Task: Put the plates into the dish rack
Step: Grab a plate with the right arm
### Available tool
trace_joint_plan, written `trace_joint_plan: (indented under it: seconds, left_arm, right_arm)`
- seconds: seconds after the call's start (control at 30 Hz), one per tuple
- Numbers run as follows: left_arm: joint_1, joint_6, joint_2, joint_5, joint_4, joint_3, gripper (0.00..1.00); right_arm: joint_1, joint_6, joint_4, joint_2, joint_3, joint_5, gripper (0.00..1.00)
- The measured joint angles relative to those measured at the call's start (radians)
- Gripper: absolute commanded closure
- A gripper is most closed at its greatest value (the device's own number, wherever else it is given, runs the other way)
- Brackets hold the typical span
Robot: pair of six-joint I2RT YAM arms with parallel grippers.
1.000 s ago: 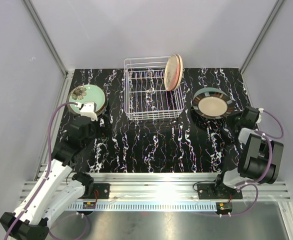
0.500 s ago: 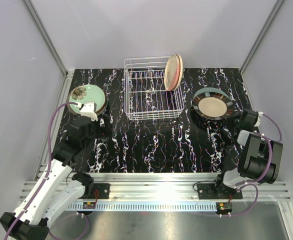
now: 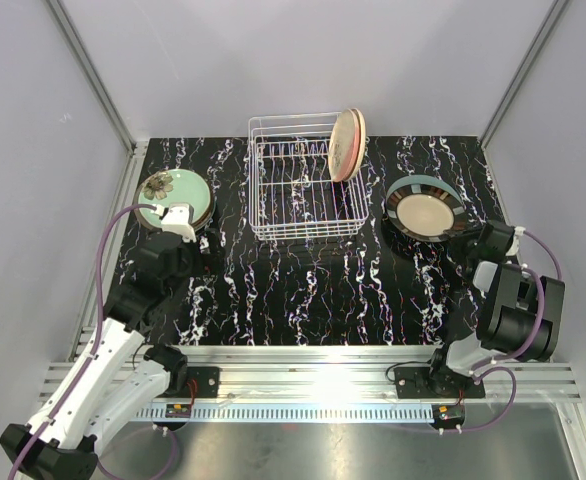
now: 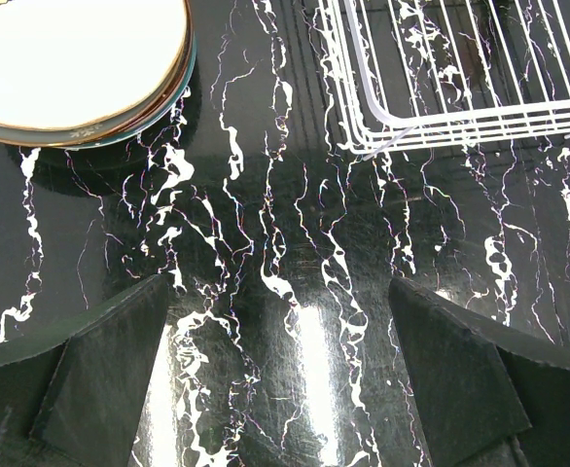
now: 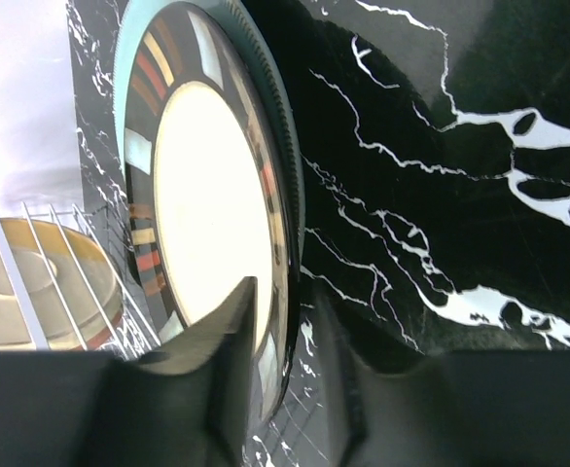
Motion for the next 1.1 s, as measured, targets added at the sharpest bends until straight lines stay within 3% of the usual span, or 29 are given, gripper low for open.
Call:
trace_joint_plan:
  seconds: [0.13, 0.4, 0.57, 0.73, 1.1]
  left_arm:
    - [0.000, 0.000, 0.006, 0.002, 0.000, 0.000, 0.01]
    - [0.000, 0.000, 0.007, 0.004, 0.000, 0.000, 0.01]
    - [0.000, 0.000, 0.007, 0.004, 0.000, 0.000, 0.01]
    - [0.000, 0.000, 0.013, 0.004, 0.000, 0.000, 0.01]
    - [0.000, 0.000, 0.012, 0.004, 0.000, 0.000, 0.01]
  right_arm:
    - [0.000, 0.000, 0.039, 0.024, 0.000, -0.002, 0.47]
    - [0.000, -0.001, 0.069, 0.097, 0.034, -0.016, 0.50]
    - [0.000, -0.001, 0.090, 0.142, 0.046, -0.039, 0.56]
    - [0.000, -0.003, 0.094, 0.154, 0.055, -0.049, 0.74]
    - [0.000, -0.017, -0.010, 0.092, 0.080, -0.054, 0.90]
